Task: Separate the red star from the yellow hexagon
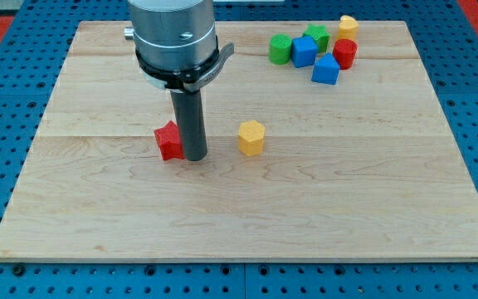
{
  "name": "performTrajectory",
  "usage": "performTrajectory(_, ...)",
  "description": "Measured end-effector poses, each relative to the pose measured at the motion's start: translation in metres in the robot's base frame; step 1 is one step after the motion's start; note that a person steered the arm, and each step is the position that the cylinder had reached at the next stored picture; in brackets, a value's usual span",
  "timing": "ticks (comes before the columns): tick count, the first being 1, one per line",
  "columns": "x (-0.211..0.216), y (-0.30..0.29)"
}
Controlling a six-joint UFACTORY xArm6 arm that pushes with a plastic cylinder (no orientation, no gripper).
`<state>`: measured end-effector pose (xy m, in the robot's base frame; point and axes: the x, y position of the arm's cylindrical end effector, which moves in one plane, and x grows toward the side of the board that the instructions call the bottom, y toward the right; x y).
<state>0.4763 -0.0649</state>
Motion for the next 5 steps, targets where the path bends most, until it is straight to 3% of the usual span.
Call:
performTrajectory(2,-0.027,-0.042)
performTrajectory(3,-0.061,-0.111)
performTrajectory(4,-0.084,-0.047)
performTrajectory(5,-0.103,0.071)
